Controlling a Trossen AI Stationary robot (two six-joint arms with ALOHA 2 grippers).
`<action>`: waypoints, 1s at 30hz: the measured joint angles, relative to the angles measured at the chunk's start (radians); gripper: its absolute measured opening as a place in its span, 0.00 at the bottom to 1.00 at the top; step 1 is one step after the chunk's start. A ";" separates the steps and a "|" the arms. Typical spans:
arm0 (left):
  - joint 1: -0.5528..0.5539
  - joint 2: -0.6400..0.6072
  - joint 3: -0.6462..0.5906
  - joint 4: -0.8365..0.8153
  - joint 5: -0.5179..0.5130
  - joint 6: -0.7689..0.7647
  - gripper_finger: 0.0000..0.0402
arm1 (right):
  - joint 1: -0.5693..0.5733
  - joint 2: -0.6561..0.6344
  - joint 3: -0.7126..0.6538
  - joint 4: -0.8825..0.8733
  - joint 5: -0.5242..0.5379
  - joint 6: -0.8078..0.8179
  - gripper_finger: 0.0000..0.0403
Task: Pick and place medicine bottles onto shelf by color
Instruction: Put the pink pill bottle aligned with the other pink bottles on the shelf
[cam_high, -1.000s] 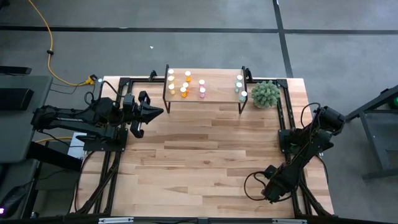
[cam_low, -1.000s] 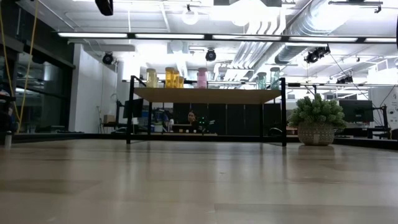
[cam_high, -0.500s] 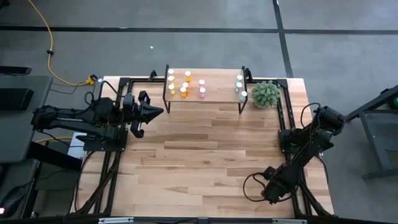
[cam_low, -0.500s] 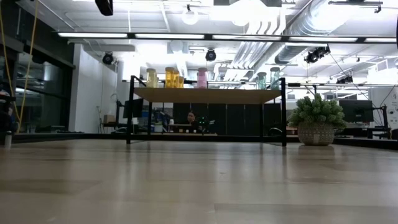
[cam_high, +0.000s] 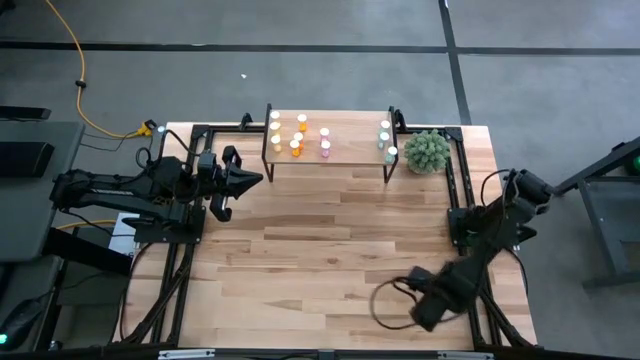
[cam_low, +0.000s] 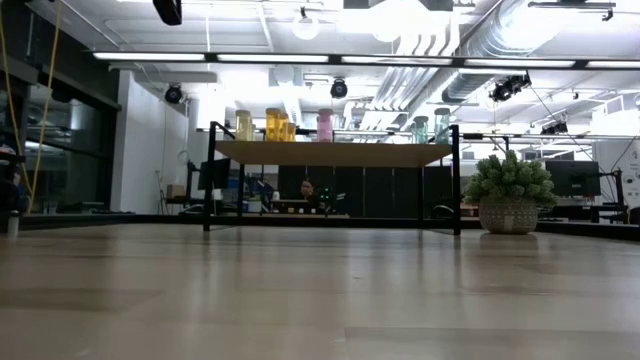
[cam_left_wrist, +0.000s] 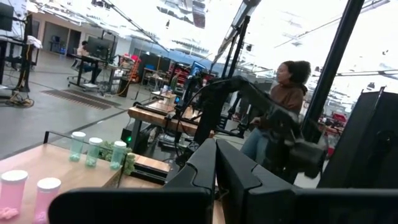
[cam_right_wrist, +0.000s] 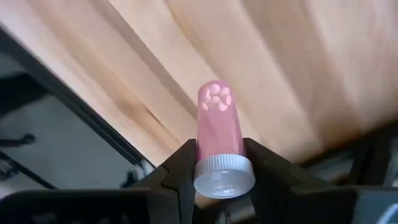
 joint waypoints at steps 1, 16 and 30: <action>0.000 0.000 0.000 0.000 0.000 0.000 0.00 | -0.033 0.000 0.034 -0.017 0.036 -0.054 0.27; 0.000 0.000 0.000 0.000 0.011 0.000 0.00 | -0.647 0.006 0.591 -0.184 0.467 -0.899 0.27; 0.000 0.000 0.000 0.003 0.011 -0.007 0.00 | -1.121 0.155 0.746 -0.280 0.110 -0.916 0.27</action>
